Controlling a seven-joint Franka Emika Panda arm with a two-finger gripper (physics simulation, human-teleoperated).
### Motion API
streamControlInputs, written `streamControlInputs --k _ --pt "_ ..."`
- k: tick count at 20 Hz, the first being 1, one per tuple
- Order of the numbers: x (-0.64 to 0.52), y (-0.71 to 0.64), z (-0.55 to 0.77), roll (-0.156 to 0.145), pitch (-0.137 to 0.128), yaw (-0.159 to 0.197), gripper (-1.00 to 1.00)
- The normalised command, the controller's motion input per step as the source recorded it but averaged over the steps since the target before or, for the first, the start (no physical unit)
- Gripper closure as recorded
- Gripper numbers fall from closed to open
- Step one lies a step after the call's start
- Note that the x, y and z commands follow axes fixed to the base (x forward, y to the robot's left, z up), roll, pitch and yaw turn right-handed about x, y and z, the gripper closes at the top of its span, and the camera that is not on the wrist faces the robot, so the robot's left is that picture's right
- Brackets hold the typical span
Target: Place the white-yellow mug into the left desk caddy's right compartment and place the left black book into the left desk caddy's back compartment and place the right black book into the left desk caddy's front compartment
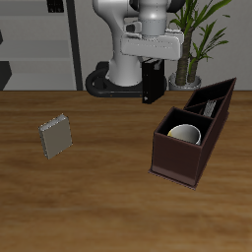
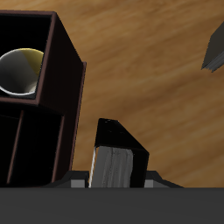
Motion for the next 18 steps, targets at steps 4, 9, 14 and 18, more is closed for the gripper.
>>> streamControlInputs --k 4,9,14,18 --pt "0.15 0.20 -0.01 0.022 0.058 -0.036 1.00" --pt "0.08 0.09 0.10 -0.008 0.015 -0.012 1.00" --pt "0.12 0.01 0.24 -0.006 0.032 -0.028 1.00" --pt "0.01 -0.12 0.26 -0.018 0.020 -0.001 1.00"
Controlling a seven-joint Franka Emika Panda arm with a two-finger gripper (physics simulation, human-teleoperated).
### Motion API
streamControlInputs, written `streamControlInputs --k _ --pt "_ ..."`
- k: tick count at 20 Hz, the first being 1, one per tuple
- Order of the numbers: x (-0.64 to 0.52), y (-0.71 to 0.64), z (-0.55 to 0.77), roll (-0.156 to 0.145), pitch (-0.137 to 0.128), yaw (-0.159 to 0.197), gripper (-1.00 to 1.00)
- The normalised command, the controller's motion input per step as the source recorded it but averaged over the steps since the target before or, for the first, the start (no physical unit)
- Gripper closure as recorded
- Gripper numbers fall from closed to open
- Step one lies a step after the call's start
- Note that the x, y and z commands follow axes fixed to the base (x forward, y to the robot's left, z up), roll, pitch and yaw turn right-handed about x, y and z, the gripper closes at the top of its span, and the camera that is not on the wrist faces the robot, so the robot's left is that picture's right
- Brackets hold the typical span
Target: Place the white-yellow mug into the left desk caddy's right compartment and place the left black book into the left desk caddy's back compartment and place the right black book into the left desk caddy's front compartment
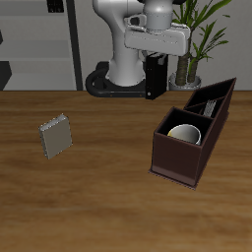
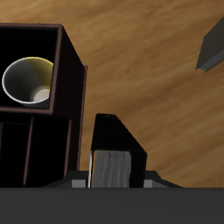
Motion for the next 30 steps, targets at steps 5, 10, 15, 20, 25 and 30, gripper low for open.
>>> streamControlInputs --k 5,10,15,20,25,30 --pt "0.10 -0.04 0.02 -0.067 0.022 0.021 1.00" --pt "-0.16 -0.08 -0.08 -0.001 -0.019 -0.009 1.00" --pt "-0.31 0.11 -0.17 0.046 0.011 -0.006 1.00" --pt "-0.11 -0.01 -0.11 0.048 0.116 -0.013 1.00" --pt "0.04 -0.12 0.10 -0.020 0.061 -0.029 1.00" --pt "0.22 -0.01 0.13 -0.020 0.045 -0.022 1.00"
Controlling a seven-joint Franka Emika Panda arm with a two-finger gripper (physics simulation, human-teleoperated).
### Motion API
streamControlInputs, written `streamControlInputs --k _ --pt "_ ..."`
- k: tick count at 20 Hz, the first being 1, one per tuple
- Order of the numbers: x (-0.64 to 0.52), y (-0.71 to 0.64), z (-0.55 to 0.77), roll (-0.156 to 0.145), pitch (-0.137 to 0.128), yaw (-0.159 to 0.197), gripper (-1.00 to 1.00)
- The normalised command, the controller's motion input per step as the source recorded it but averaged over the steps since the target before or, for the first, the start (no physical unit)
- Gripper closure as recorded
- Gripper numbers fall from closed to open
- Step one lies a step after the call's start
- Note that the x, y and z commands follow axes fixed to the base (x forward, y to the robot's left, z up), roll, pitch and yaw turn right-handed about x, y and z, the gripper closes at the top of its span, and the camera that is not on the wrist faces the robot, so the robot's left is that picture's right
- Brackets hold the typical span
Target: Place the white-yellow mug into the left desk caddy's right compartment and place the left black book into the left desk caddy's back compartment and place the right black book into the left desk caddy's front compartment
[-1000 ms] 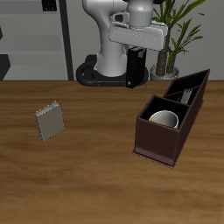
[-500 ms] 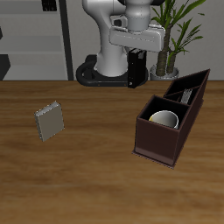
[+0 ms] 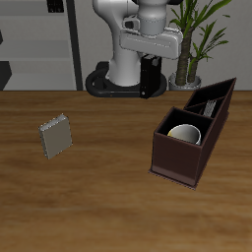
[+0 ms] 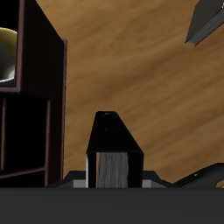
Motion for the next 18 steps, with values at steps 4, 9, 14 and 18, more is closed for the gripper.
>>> streamControlInputs --k 4,9,14,18 --pt "0.23 0.13 0.08 -0.021 0.028 0.009 1.00" --pt "0.10 0.24 -0.02 0.036 0.028 -0.017 1.00" --pt "0.02 0.22 -0.03 0.038 0.006 0.004 1.00" --pt "0.01 0.24 0.09 0.044 -0.014 0.007 1.00"
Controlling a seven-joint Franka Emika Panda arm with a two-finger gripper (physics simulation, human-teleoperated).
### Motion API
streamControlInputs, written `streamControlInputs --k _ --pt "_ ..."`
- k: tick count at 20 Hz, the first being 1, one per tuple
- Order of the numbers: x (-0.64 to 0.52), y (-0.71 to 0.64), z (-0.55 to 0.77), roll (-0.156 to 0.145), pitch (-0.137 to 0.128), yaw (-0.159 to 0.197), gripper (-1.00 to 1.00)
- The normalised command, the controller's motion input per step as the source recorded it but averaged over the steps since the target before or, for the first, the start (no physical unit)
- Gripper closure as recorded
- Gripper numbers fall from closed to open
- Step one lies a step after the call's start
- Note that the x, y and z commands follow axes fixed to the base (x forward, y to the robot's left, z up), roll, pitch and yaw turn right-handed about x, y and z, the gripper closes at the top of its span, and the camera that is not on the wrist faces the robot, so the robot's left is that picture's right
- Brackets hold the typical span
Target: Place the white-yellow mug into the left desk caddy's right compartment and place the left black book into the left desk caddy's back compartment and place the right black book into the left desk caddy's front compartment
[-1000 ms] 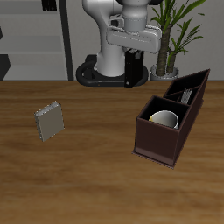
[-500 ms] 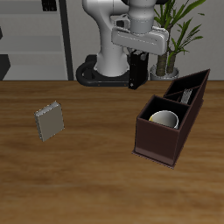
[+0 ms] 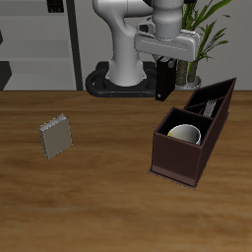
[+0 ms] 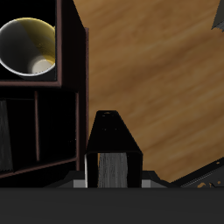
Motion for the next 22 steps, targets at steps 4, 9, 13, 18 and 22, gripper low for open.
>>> streamControlInputs --k 4,9,13,18,22 --pt "0.06 0.20 0.04 0.032 0.009 0.001 1.00" --pt "0.03 0.13 -0.01 0.017 0.009 -0.002 1.00" --pt "0.14 0.15 -0.01 0.001 0.007 0.000 1.00" --pt "0.09 0.25 0.01 0.030 0.013 0.009 1.00" --pt "0.02 0.29 0.10 0.046 -0.016 0.010 1.00"
